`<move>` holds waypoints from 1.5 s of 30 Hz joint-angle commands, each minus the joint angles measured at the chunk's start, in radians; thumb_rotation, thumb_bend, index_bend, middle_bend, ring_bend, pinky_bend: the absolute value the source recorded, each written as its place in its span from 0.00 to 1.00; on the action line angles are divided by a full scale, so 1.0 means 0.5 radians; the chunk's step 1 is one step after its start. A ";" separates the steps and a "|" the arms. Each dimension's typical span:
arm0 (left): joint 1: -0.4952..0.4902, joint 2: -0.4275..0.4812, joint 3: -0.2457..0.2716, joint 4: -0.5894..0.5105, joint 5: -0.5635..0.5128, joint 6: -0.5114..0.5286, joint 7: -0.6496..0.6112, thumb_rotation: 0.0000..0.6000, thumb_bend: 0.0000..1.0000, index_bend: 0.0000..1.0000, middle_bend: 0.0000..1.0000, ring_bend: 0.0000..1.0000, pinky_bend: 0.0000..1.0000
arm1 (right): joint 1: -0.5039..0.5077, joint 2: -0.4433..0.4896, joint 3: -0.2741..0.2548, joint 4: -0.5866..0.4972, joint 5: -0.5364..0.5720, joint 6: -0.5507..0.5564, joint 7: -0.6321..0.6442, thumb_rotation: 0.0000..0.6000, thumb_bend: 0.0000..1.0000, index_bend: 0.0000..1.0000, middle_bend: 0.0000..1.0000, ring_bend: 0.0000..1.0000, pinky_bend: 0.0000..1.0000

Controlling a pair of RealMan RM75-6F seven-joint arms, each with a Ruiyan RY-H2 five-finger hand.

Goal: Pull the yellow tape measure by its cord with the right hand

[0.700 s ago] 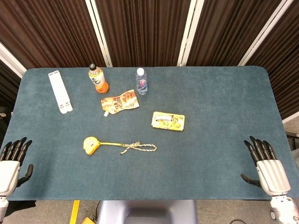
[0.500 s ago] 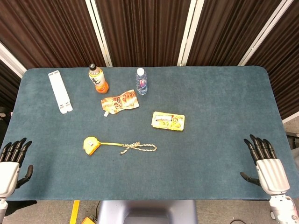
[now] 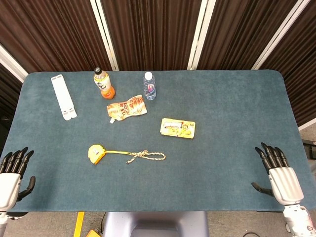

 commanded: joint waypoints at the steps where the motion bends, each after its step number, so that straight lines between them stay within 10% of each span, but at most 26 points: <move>1: 0.002 0.007 -0.003 -0.004 -0.017 -0.007 -0.006 1.00 0.51 0.03 0.00 0.00 0.05 | 0.064 0.006 0.011 -0.022 0.008 -0.096 0.033 1.00 0.06 0.15 0.04 0.00 0.00; 8: 0.010 0.033 0.010 -0.027 0.001 0.000 -0.021 1.00 0.52 0.03 0.00 0.00 0.05 | 0.368 0.047 0.167 -0.230 0.168 -0.502 -0.021 1.00 0.06 0.20 0.03 0.00 0.00; 20: 0.023 0.028 0.002 -0.024 -0.003 0.018 0.023 1.00 0.51 0.03 0.00 0.00 0.06 | 0.901 -0.469 0.413 -0.173 0.790 -1.061 -0.514 1.00 0.14 0.39 0.03 0.00 0.00; 45: 0.030 0.023 -0.015 -0.028 -0.038 0.016 0.054 1.00 0.51 0.03 0.00 0.00 0.06 | 1.250 -1.223 0.521 0.578 1.089 -1.129 -0.400 1.00 0.31 0.54 0.04 0.00 0.00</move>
